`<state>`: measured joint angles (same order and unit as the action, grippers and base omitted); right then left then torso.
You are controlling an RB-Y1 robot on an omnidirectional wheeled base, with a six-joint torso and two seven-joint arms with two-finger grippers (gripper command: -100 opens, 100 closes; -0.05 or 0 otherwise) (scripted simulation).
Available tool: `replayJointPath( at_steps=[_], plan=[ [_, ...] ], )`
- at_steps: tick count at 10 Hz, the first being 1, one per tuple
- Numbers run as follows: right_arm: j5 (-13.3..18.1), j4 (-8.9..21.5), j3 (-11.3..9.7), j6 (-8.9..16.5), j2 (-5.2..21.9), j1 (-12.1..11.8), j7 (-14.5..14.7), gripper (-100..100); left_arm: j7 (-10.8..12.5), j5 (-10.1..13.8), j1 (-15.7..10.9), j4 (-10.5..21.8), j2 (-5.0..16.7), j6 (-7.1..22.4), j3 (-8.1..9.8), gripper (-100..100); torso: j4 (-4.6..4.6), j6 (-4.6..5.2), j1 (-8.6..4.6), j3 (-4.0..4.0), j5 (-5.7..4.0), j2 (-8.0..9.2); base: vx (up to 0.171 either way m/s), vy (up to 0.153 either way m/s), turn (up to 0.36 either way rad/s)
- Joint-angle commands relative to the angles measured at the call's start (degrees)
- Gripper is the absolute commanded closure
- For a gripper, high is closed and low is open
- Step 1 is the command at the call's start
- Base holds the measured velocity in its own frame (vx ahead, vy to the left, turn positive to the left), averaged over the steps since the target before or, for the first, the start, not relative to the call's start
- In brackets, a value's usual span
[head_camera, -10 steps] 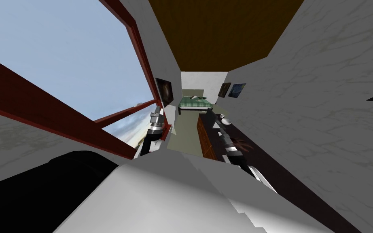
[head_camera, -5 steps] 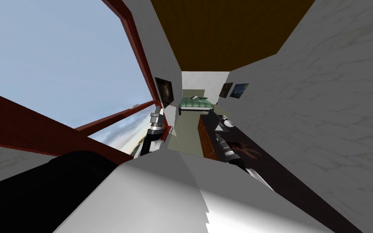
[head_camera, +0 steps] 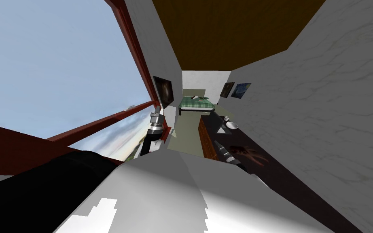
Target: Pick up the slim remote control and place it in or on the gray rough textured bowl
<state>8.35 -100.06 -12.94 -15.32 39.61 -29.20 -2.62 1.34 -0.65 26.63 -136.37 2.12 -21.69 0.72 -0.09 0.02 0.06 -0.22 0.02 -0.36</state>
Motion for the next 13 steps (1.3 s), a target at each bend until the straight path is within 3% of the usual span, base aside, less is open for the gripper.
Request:
replayJointPath(
  at_steps=[1, 3, 4, 5, 6, 10, 11, 12, 13],
  plan=[
    [0.4, 1.9, -1.2, 0.6, 1.3, 0.4, 0.1, -100, 0.0, 0.0, 0.0, 0.0, 0.0, 0.0, 0.0, 0, 0.0, 0.0, 0.0, 0.0, 0.0, 0.0, 0.095, 0.008, 0.003],
    [2.3, 6.5, -5.2, 1.6, 5.0, 0.2, 0.8, -100, 0.0, 0.0, 0.0, 0.0, 0.0, 0.0, 0.0, 0, -0.01, 0.0, -0.04, -0.02, -0.01, -0.02, 0.135, 0.002, 0.014],
    [2.3, 7.5, -5.4, 1.6, 5.7, 0.2, 0.8, -100, 0.0, 0.0, 0.0, 0.0, 0.0, 0.0, 0.0, 0, -0.03, 0.0, -0.06, -0.09, -0.02, -0.16, 0.113, 0.008, 0.006],
    [3.3, 9.5, -7.6, 2.1, 7.8, 0.2, 1.2, -100, 0.0, 0.0, 0.0, 0.0, 0.0, 0.0, 0.0, 0, -0.02, -0.01, -0.03, -0.05, 0.0, -0.07, 0.111, 0.01, 0.008],
    [3.3, 10.0, -7.6, 2.1, 7.8, 0.2, 1.2, -100, 0.0, 0.0, 0.0, 0.0, 0.0, 0.0, 0.0, 0, -0.01, 0.0, -0.02, -0.03, 0.0, -0.04, 0.099, 0.01, 0.004],
    [6.5, 18.2, -14.2, 3.1, 13.3, 0.1, 2.7, -100, 0.0, 0.0, 0.0, 0.0, 0.0, 0.0, 0.0, 0, -0.03, 0.0, -0.07, -0.06, -0.02, -0.08, 0.124, -0.003, 0.009],
    [6.5, 18.2, -14.2, 3.1, 13.6, 0.1, 2.7, -100, 0.0, 0.0, 0.0, 0.0, 0.0, 0.0, 0.0, 0, -0.01, 0.01, -0.04, -0.01, -0.01, -0.01, 0.082, -0.002, -0.004],
    [7.6, 20.6, -16.4, 3.3, 15.3, 0.1, 3.3, -100, 0.0, 0.0, 0.0, 0.0, 0.0, 0.0, 0.0, 0, 0.01, -0.01, -0.05, 0.02, -0.01, 0.06, 0.099, -0.009, 0.007],
    [7.6, 20.6, -16.4, 3.3, 15.3, 0.1, 3.3, -100, 0.0, 0.0, 0.0, 0.0, 0.0, 0.0, 0.0, 0, 0.01, -0.01, -0.08, 0.01, -0.01, 0.03, 0.09, -0.013, 0.005]
  ],
)
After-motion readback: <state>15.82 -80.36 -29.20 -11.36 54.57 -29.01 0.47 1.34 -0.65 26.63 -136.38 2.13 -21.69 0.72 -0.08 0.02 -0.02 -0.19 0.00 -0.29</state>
